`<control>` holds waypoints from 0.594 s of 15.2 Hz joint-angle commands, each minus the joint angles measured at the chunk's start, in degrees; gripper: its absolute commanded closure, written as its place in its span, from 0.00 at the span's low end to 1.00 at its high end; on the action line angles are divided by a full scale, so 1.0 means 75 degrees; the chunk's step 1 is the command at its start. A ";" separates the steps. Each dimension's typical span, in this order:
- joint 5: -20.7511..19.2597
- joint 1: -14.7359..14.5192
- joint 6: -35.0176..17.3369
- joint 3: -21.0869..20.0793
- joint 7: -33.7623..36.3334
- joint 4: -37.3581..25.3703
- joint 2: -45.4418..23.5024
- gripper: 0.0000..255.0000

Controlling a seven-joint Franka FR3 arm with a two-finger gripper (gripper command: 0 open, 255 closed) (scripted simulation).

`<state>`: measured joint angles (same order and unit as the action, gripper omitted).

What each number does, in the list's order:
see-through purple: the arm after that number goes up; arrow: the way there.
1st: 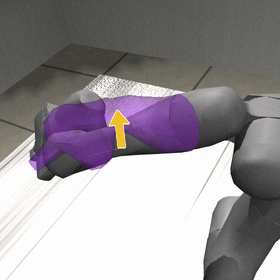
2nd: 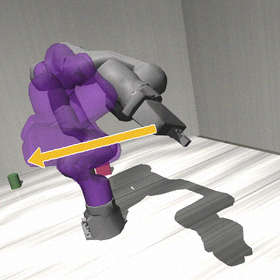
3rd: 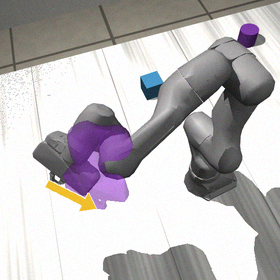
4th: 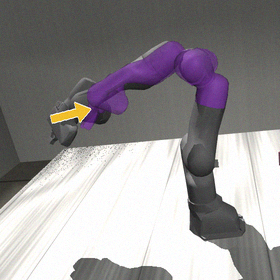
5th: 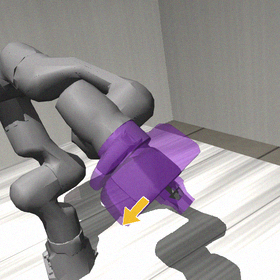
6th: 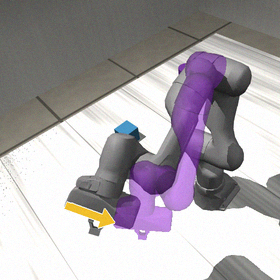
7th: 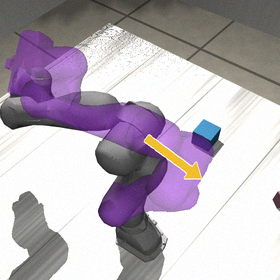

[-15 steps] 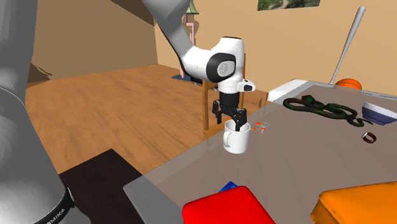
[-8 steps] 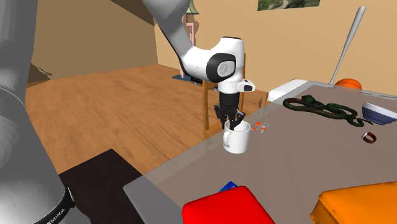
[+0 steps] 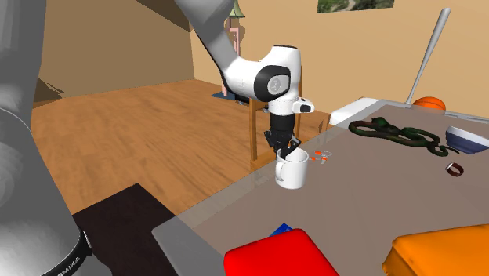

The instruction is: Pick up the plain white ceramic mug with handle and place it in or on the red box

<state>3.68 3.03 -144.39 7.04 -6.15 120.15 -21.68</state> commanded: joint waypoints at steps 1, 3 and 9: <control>-0.0017 -0.0006 0.0079 0.0011 0.0010 -0.0006 0.0076 1.00; -0.0049 -0.0019 0.0247 0.0029 0.0031 -0.0022 0.0229 1.00; -0.0142 -0.0053 0.0763 0.0074 0.0091 -0.0106 0.0665 1.00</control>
<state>2.74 2.67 -139.39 7.54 -5.53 119.53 -17.25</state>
